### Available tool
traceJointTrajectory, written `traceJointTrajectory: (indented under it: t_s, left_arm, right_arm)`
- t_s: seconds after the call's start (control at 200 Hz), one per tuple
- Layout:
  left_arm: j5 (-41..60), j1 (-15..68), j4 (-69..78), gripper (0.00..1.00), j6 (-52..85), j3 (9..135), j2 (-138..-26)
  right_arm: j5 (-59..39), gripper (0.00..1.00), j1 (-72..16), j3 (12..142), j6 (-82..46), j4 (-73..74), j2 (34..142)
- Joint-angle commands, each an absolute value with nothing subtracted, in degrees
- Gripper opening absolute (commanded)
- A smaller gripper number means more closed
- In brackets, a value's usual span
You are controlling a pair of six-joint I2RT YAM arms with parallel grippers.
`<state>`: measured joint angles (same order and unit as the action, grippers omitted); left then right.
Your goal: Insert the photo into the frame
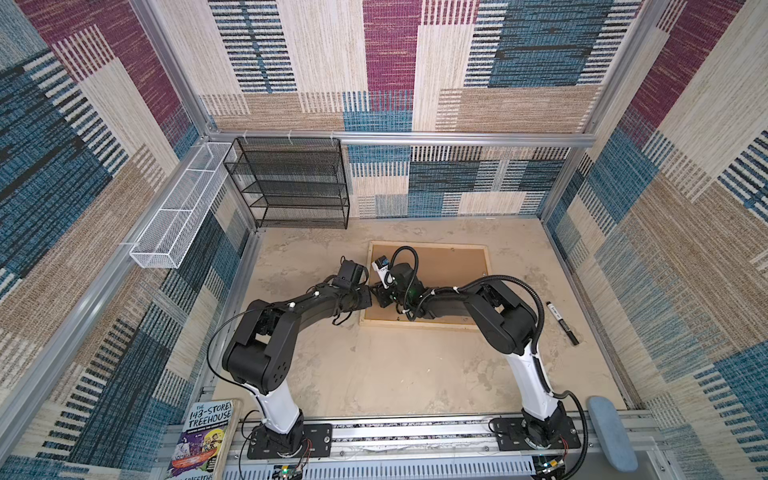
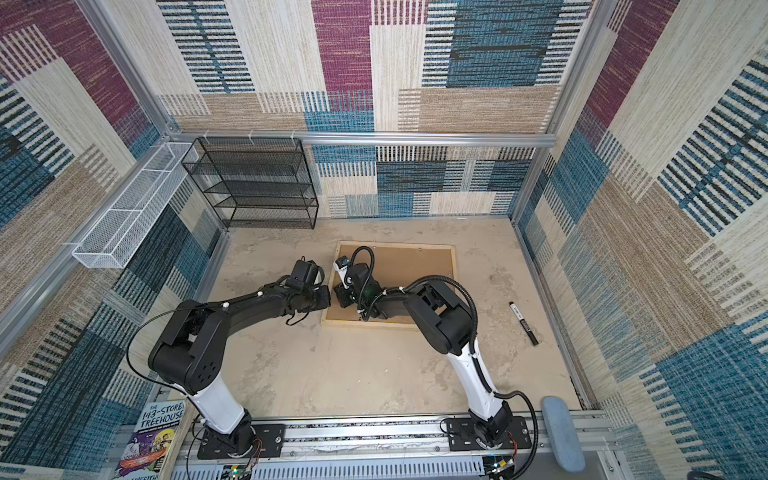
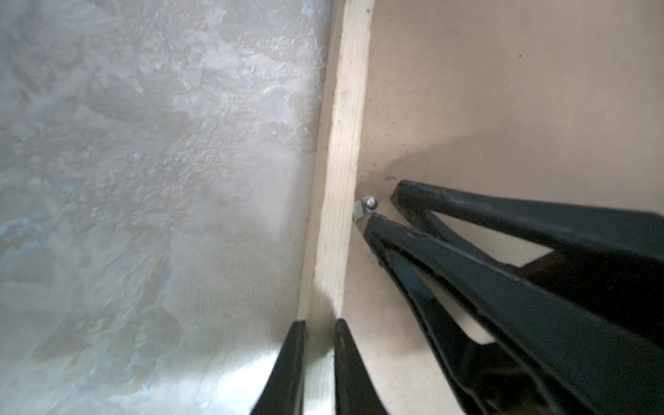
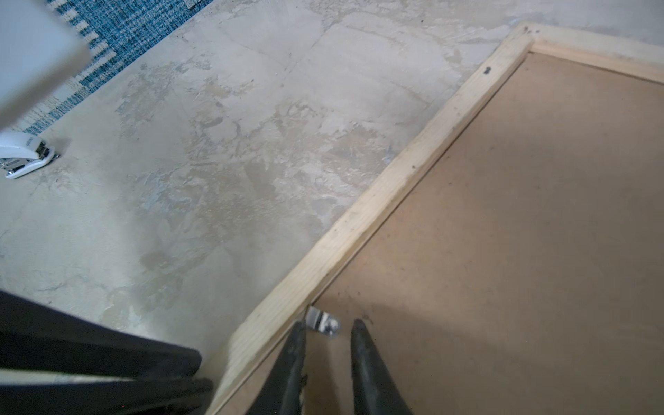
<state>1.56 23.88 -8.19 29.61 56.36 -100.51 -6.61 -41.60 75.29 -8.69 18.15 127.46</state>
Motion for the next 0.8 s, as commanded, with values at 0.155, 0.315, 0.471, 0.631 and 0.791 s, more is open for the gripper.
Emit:
traceJointTrajectory:
  t_s: [0.155,0.315,0.471,0.631,0.791]
  left_arm:
    - [5.0,24.2,-8.6,0.14,29.9,55.2,-101.7]
    - [5.3,24.2,-8.6,0.14,30.5,54.7,-101.7]
    - [5.6,24.3,-7.8,0.17,30.7,54.4,-101.7]
    - [6.1,24.4,-7.2,0.19,30.6,54.6,-102.0]
    - [5.8,24.4,-7.3,0.17,30.6,54.4,-102.0]
  right_arm:
    - [-3.8,0.25,-42.1,76.0,-7.4,-0.7,129.4]
    - [-3.0,0.25,-42.2,76.5,-7.0,-2.9,129.8]
    - [-2.6,0.25,-42.1,77.1,-6.9,-4.7,130.0]
    - [-1.9,0.25,-42.4,78.0,-6.5,-6.3,130.7]
    - [-0.4,0.25,-42.6,78.0,-6.3,-7.2,131.0]
